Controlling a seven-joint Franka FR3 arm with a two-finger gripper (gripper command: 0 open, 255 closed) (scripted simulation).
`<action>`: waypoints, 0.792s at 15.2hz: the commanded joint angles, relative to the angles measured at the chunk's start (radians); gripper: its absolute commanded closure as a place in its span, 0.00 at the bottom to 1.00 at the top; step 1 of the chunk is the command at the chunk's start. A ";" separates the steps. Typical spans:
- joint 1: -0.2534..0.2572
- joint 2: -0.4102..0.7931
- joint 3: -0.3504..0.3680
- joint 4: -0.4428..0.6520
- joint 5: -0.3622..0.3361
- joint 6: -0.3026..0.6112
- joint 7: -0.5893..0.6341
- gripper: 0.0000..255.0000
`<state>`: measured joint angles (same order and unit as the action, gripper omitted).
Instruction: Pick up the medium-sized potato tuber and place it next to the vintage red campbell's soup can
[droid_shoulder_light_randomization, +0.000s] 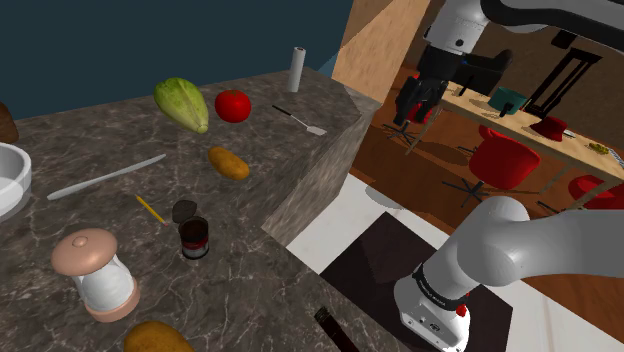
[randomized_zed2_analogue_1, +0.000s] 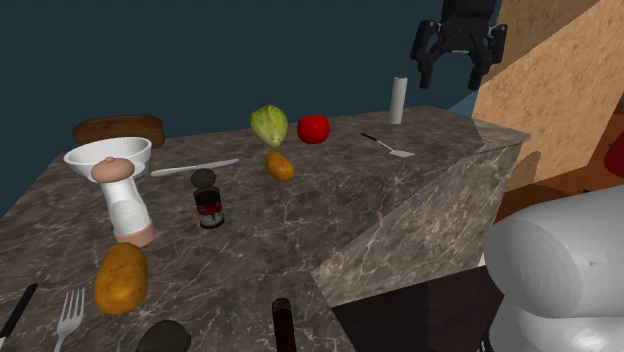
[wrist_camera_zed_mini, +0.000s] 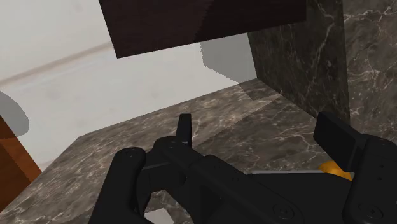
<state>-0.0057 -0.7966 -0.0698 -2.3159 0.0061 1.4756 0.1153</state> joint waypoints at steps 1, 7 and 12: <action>0.000 0.000 0.000 0.000 0.000 0.000 0.000 0.00; 0.038 0.156 0.055 -0.002 0.026 0.173 0.025 0.00; 0.064 0.307 0.100 0.031 0.036 0.303 0.047 0.00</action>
<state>0.0531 -0.5242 0.0205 -2.2958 0.0403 1.7508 0.1567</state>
